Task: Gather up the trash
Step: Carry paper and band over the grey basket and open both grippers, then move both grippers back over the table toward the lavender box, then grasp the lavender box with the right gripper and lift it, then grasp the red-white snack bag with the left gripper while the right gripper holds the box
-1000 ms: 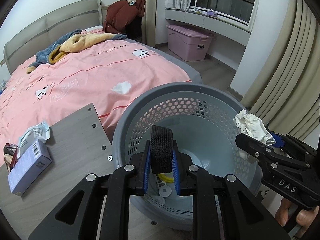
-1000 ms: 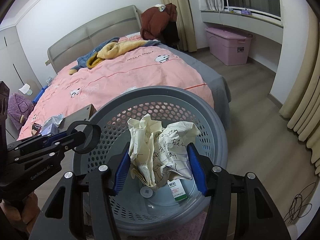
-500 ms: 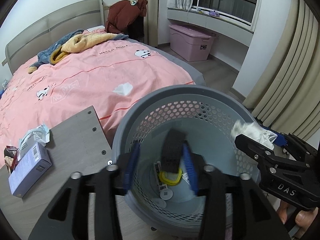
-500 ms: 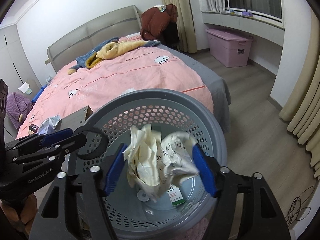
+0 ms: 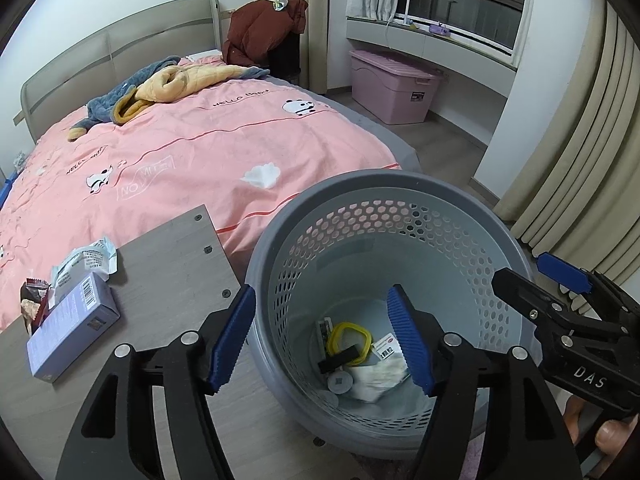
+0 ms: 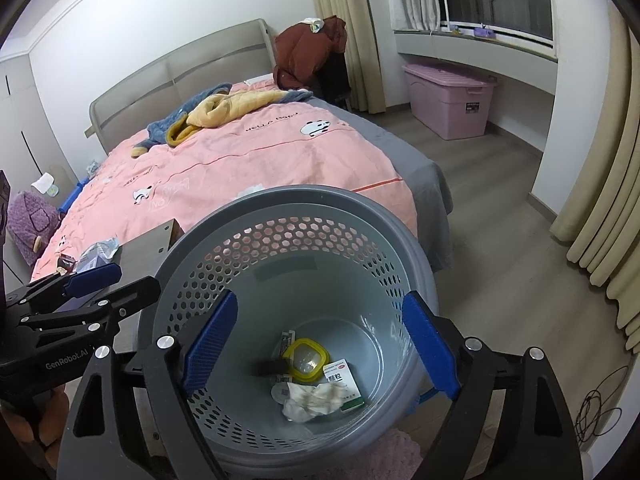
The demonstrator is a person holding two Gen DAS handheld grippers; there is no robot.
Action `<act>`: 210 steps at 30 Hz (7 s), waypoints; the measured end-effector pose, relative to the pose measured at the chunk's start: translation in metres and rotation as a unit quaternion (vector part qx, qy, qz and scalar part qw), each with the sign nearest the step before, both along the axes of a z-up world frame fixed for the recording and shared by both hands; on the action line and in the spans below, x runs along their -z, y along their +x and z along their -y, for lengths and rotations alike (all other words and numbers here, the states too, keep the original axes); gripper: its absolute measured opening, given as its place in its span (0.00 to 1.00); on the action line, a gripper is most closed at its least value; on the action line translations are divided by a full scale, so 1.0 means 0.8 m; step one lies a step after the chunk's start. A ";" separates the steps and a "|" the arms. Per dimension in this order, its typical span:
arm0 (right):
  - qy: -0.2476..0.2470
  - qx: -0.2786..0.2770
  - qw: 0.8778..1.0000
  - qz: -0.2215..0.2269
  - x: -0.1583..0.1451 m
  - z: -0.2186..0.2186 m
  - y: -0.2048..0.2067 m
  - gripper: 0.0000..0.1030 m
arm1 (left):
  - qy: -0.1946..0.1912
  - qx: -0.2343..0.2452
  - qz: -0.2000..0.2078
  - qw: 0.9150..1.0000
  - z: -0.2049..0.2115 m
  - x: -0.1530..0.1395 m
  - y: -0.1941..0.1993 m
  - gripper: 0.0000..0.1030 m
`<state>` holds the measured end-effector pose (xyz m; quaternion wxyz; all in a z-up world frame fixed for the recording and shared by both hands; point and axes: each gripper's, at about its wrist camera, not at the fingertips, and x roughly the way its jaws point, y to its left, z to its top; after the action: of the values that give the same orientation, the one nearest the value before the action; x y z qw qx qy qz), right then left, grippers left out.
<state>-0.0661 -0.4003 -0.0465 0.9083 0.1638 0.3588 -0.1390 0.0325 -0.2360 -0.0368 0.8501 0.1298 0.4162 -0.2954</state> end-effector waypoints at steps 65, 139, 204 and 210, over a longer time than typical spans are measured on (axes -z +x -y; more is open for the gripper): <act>0.003 -0.365 0.931 -0.018 -0.001 -0.296 0.217 0.90 | -0.011 -0.369 0.057 0.928 -0.426 -0.013 0.055 0.73; 0.026 -0.467 0.881 -0.068 0.033 -0.448 0.176 0.92 | -0.017 -0.401 0.071 0.913 -0.516 -0.030 0.015 0.73; 0.077 -0.314 0.945 -0.050 0.016 -0.309 0.121 0.43 | 0.029 0.094 0.003 0.995 -0.376 0.046 0.225 0.73; 0.085 -0.313 0.945 -0.050 0.018 -0.305 0.120 0.43 | 0.022 0.120 -0.003 0.993 -0.367 0.052 0.229 0.73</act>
<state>0.0299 -0.1560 -0.0612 0.8696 0.1128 0.4475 0.1757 0.2156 0.0575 -0.0780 0.8043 0.1967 0.4065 -0.3861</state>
